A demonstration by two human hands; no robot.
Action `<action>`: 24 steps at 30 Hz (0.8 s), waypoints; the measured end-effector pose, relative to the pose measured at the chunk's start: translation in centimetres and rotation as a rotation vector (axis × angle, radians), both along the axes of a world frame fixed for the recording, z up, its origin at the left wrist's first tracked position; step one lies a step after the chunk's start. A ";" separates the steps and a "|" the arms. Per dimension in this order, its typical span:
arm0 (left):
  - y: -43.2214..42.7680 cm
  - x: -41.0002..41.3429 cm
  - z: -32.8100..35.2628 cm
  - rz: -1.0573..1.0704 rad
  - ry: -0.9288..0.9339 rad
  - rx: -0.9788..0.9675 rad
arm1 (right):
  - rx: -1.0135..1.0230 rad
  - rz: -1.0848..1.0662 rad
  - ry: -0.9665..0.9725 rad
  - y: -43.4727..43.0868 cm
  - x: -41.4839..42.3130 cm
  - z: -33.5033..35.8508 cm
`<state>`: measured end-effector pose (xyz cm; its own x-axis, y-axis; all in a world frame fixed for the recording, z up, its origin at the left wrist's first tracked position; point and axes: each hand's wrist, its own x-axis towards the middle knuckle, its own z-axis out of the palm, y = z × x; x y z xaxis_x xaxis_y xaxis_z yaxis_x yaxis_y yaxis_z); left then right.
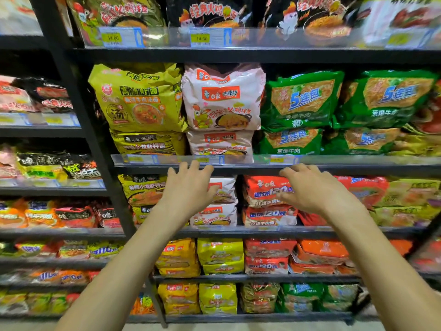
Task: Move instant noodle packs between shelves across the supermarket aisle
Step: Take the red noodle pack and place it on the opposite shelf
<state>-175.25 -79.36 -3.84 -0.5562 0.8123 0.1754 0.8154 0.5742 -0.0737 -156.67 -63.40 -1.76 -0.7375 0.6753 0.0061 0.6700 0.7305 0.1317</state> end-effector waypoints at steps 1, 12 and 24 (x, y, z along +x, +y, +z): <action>0.3 0.9 0.2 -0.007 0.005 0.006 | -0.006 -0.003 0.003 0.1 1.1 0.1; 8.2 18.6 0.5 -0.215 0.004 0.024 | -0.013 -0.156 -0.017 3.8 21.5 0.0; 16.1 34.7 1.2 -0.380 0.001 0.007 | -0.074 -0.293 -0.043 7.9 38.1 -1.1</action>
